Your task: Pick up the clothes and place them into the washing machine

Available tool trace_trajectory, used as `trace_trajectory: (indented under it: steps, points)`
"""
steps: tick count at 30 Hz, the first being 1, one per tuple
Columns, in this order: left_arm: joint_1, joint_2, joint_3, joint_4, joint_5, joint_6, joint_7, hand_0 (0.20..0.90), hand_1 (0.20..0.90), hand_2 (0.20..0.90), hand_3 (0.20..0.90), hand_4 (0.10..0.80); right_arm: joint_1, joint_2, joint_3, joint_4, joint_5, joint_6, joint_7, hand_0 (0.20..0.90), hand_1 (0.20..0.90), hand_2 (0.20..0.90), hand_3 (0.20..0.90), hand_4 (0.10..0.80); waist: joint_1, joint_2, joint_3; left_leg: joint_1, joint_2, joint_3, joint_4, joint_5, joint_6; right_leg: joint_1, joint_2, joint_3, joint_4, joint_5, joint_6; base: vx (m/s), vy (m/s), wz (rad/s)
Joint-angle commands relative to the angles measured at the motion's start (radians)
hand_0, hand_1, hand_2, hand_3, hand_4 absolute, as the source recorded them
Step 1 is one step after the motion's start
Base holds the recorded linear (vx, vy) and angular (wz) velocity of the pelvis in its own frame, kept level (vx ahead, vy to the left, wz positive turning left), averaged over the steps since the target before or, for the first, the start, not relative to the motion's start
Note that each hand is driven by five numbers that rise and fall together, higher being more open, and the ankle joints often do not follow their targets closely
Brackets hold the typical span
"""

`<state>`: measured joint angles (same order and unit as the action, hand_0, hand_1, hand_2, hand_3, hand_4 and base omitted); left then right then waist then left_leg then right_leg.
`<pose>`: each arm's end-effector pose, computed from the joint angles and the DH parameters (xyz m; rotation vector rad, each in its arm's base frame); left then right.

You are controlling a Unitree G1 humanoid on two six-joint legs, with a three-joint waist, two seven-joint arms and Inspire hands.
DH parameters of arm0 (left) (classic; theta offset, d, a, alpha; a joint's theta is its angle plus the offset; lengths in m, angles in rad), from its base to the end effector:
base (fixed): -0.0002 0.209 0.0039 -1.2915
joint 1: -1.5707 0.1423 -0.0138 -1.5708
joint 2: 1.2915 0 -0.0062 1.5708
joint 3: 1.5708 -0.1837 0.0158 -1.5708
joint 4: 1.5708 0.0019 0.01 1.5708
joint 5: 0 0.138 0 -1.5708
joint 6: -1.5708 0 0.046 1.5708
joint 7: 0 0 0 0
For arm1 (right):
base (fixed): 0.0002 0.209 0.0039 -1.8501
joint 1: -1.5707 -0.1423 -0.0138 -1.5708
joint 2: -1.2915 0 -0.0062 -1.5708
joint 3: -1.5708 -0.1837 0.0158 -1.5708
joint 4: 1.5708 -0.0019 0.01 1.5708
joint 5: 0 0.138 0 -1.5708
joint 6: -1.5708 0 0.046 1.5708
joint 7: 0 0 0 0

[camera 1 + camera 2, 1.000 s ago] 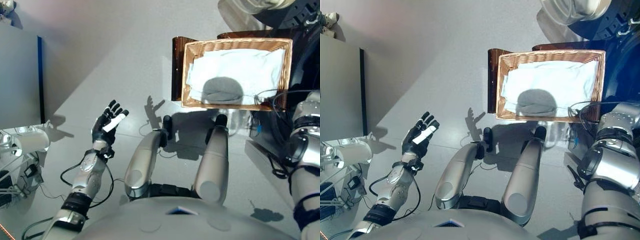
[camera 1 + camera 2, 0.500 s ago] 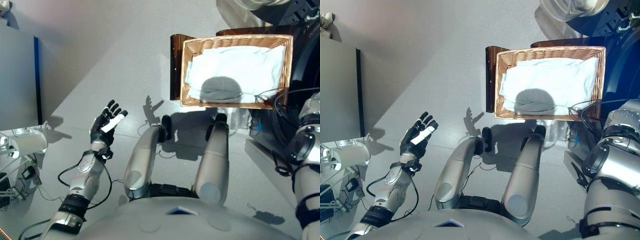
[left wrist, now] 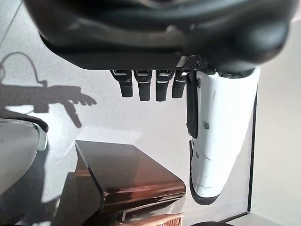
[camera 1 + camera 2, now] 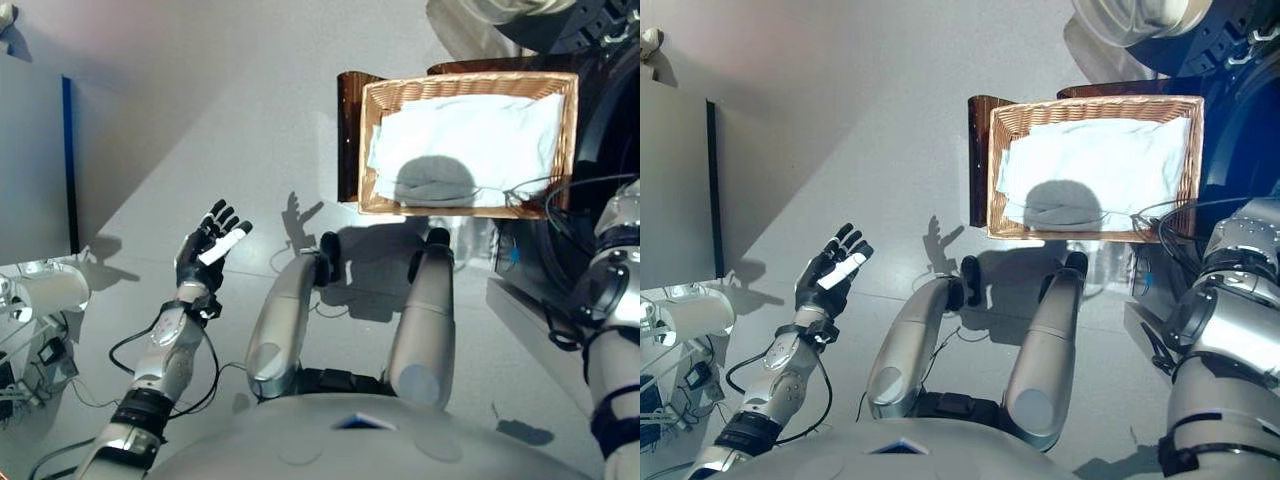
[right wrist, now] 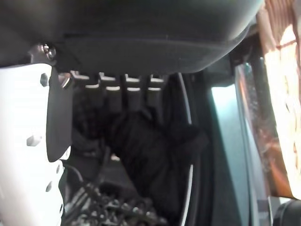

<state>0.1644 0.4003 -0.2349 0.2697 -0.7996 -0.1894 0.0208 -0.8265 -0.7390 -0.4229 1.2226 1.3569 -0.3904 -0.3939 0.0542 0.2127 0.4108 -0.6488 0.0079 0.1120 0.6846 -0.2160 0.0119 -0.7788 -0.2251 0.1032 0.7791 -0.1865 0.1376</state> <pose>0.1481 0.2122 -0.0209 -0.3652 0.3200 0.0871 0.2701 -0.3800 0.1441 1.1566 -0.3933 -1.2283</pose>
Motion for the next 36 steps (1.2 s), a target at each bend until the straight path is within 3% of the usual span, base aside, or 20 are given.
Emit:
trace_trajectory:
  steps: [1, 13, 21, 28, 33, 36]
  points:
    - [0.079, 0.08, 0.104, -0.042, -0.02, -0.057, -0.002, 0.9, 0.9, 0.9, 0.9, 0.8, 0.006, -0.059, 0.074, 0.025, -0.06, -0.075, 0.014, 0.9, 0.9, 0.9, 0.9, 0.8, 0.0, -0.043, -0.114, 0.061, -0.002, 0.03, -0.095, 0.016, -0.008, 0.044, 0.045, -0.026, -0.024, -0.007, -0.1, 0.01, 0.033, -0.02]
    - [0.061, 0.075, 0.123, -0.033, -0.031, -0.07, -0.032, 0.9, 0.9, 0.9, 0.9, 0.8, 0.095, 0.036, 0.141, 0.081, -0.135, 0.032, 0.077, 0.9, 0.9, 0.9, 0.9, 0.8, 0.014, -0.045, -0.134, 0.193, -0.056, 0.021, -0.362, 0.132, -0.005, 0.184, 0.02, -0.034, -0.283, 0.119, -0.062, 0.012, 0.045, -0.07]
    - [0.035, 0.037, 0.141, 0.006, -0.003, -0.072, -0.035, 0.9, 0.9, 0.9, 0.9, 0.8, 0.186, 0.089, 0.159, 0.119, -0.237, 0.093, 0.095, 0.9, 0.9, 0.9, 0.9, 0.8, 0.024, -0.075, -0.161, 0.335, -0.061, -0.005, -0.532, 0.2, -0.011, 0.362, 0.007, -0.083, -0.5, 0.207, -0.03, 0.066, -0.009, 0.0]
    - [0.013, -0.005, 0.156, 0.053, 0.031, -0.079, -0.04, 0.9, 0.9, 0.9, 0.9, 0.8, 0.325, 0.203, 0.282, 0.078, -0.474, 0.143, 0.119, 0.9, 0.9, 0.9, 0.9, 0.8, 0.017, -0.116, -0.185, 0.446, -0.03, -0.01, -0.661, 0.269, -0.035, 0.485, 0.015, -0.129, -0.648, 0.259, -0.02, 0.069, -0.056, 0.02]
    - [0.004, -0.038, 0.169, 0.077, 0.066, -0.086, -0.023, 0.9, 0.9, 0.9, 0.9, 0.8, 0.443, 0.297, 0.344, 0.016, -0.604, 0.143, 0.117, 0.9, 0.9, 0.9, 0.9, 0.8, 0.001, -0.143, -0.207, 0.525, -0.006, -0.016, -0.724, 0.291, -0.043, 0.553, 0.03, -0.154, -0.677, 0.258, -0.018, 0.085, -0.058, 0.0]
    - [0.006, -0.056, 0.186, 0.088, 0.082, -0.086, -0.015, 0.9, 0.9, 0.9, 0.9, 0.8, 0.513, 0.329, 0.448, -0.059, -0.818, 0.162, 0.109, 0.9, 0.9, 0.9, 0.9, 0.8, -0.005, -0.155, -0.219, 0.552, 0.005, -0.018, -0.725, 0.289, -0.045, 0.579, 0.041, -0.158, -0.686, 0.256, -0.018, 0.068, -0.049, 0.0]
